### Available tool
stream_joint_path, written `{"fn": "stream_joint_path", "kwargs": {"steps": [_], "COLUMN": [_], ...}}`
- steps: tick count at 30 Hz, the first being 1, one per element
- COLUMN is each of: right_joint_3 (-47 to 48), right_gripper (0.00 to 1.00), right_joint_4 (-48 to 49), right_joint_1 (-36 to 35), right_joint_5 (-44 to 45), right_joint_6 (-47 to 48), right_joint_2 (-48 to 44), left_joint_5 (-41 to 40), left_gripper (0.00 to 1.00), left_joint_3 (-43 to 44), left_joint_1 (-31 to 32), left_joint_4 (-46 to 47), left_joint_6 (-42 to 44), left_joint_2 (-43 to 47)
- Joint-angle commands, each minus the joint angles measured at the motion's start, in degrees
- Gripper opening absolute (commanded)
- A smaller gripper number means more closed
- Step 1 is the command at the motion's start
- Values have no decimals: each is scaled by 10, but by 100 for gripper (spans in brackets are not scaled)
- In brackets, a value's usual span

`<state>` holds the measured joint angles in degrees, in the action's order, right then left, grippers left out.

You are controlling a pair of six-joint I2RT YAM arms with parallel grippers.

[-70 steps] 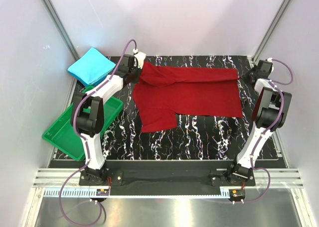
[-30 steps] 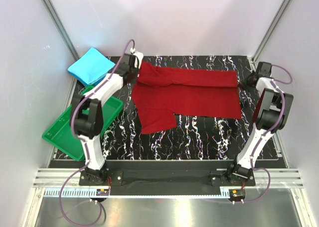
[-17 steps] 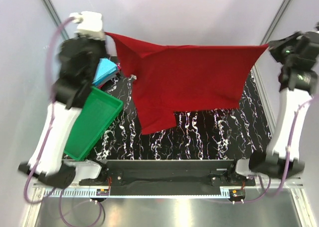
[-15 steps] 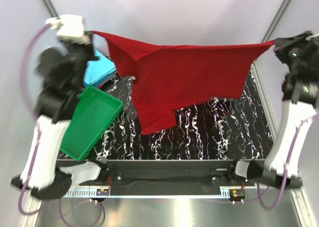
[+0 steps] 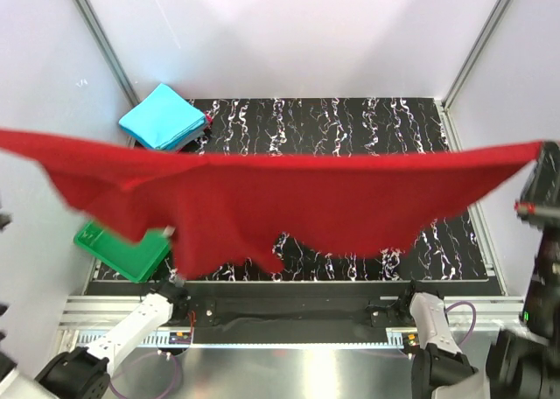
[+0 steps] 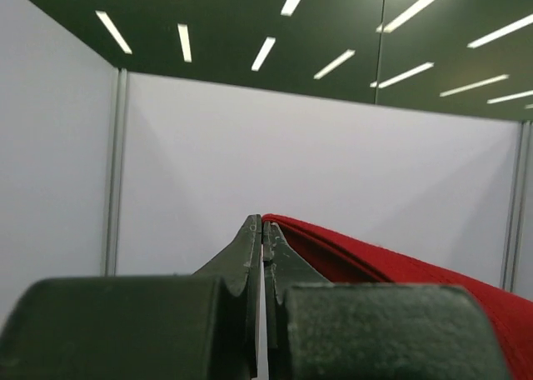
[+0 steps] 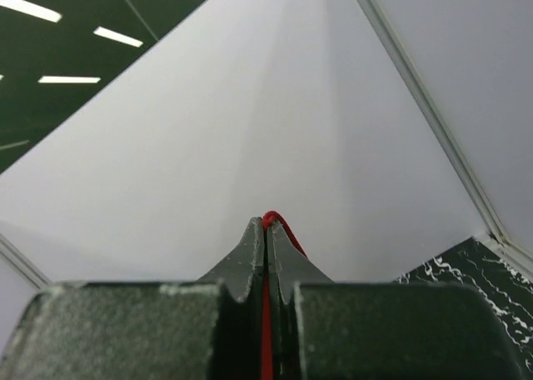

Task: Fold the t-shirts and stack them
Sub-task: Flatten the tshirt out

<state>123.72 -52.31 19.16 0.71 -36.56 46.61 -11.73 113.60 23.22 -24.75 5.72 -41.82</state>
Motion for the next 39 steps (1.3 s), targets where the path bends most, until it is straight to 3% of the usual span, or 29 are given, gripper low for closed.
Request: {"fn": "stream_joint_path", "kwargs": {"steps": [1, 7, 10, 14, 19, 23, 28, 34, 39], "right_joint_3": [19, -60, -185, -417, -603, -725, -720, -664, -593], "right_gripper": [0, 0, 0, 0, 0, 0, 0, 0, 0], "right_joint_4": [-53, -15, 71, 188, 386, 594, 639, 700, 703], "right_joint_1": [4, 4, 4, 4, 4, 3, 3, 4, 4], "right_joint_5": [47, 17, -24, -41, -44, -97, -82, -120, -151], "right_joint_6": [-6, 3, -5, -26, -44, -86, -71, -62, -49], "right_joint_2": [12, 47, 58, 54, 79, 182, 312, 482, 566], "left_joint_5": [17, 47, 43, 43, 34, 76, 69, 57, 44], "left_gripper": [0, 0, 0, 0, 0, 0, 0, 0, 0], "left_joint_3": [4, -51, -101, -257, -376, -368, -292, -224, -181], "left_joint_1": [-4, 1, 1, 0, -6, -20, -31, -43, -44], "left_joint_4": [-12, -8, -4, 77, 187, 219, 198, 220, 226], "left_joint_6": [18, 83, 111, 139, 173, 170, 163, 150, 153], "left_joint_2": [-1, -63, -107, -135, -233, -365, -542, -639, -689]}}
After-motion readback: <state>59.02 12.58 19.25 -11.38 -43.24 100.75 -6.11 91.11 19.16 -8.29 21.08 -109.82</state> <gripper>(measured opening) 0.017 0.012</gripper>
